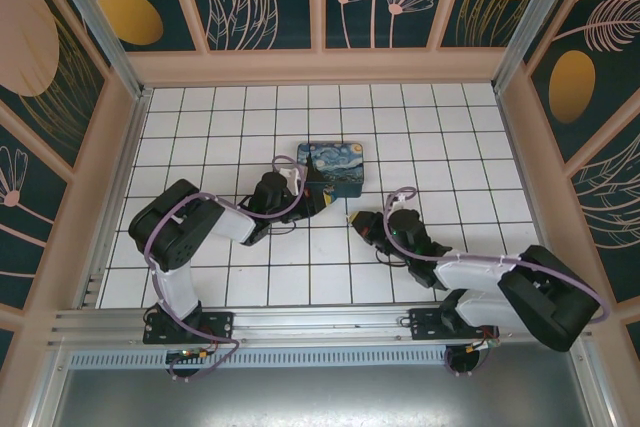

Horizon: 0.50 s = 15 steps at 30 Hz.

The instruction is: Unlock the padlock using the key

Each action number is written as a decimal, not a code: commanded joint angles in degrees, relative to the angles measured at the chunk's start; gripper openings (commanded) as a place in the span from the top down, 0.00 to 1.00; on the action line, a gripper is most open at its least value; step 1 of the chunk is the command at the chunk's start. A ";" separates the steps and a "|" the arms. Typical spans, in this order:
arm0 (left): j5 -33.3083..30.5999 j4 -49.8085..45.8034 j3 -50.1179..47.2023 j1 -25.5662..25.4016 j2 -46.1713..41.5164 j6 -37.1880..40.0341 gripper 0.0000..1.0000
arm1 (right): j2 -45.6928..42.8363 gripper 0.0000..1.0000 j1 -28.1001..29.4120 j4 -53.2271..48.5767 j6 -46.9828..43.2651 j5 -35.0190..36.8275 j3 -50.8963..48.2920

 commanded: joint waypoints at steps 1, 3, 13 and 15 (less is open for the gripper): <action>2.09 3.15 -0.43 0.30 -2.25 -2.11 1.00 | 3.92 1.00 1.12 7.25 3.06 2.96 0.03; 2.48 3.71 -0.72 0.29 -2.33 -3.00 1.00 | 6.65 1.00 1.40 11.20 4.46 4.33 -0.62; 2.33 5.64 -2.02 0.25 -2.68 -5.77 1.00 | 15.26 1.00 2.49 18.45 8.33 7.51 0.88; 2.40 5.91 -2.06 0.29 -2.63 -6.06 1.00 | 16.26 1.00 2.49 19.23 8.90 8.06 1.10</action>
